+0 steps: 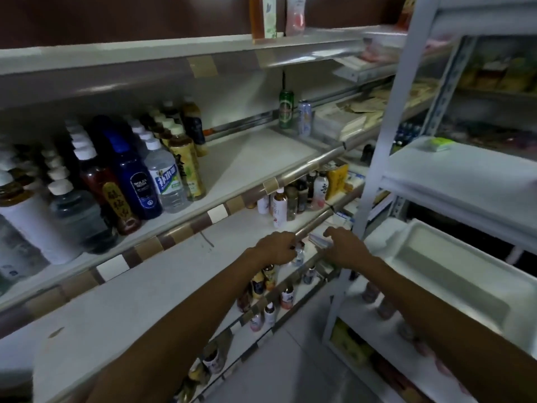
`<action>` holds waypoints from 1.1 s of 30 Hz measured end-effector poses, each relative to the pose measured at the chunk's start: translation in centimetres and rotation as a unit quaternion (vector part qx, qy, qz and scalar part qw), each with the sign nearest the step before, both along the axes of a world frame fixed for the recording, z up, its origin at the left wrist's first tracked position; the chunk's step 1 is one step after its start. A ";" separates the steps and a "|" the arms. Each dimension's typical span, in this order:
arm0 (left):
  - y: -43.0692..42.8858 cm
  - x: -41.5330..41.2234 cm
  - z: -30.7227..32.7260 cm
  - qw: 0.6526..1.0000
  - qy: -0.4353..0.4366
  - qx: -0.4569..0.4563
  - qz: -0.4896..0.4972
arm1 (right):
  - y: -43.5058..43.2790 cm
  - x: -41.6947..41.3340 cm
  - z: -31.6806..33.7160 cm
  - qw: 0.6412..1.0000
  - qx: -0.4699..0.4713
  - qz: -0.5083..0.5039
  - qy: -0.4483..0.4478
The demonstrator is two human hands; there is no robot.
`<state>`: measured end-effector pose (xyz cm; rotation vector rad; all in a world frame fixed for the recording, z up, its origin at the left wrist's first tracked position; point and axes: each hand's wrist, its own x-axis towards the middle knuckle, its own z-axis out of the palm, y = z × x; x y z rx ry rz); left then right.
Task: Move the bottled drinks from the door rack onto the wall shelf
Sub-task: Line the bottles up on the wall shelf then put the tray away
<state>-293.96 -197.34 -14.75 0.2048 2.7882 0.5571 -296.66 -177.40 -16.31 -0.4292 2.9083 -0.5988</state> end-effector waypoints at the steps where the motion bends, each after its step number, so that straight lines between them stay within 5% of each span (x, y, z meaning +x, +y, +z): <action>1: 1.1 0.2 -0.5 0.999 -0.008 0.012 -0.030 | 1.4 1.4 -0.5 1.000 -0.011 -0.018 -0.011; 11: 16.8 7.7 -7.5 0.957 -0.111 -0.005 -0.270 | 15.7 20.1 -5.9 0.968 0.050 -0.221 -0.111; 20: 30.4 16.3 -13.4 0.901 -0.129 -0.036 -0.413 | 27.4 35.2 -10.3 0.883 0.025 -0.408 -0.229; 26: 36.8 21.0 -20.1 0.872 -0.136 -0.130 -0.452 | 33.5 44.2 -17.2 0.833 -0.017 -0.475 -0.283; 33: 37.9 25.3 -29.5 0.847 -0.247 -0.185 -0.433 | 34.8 49.6 -25.5 0.764 -0.081 -0.523 -0.369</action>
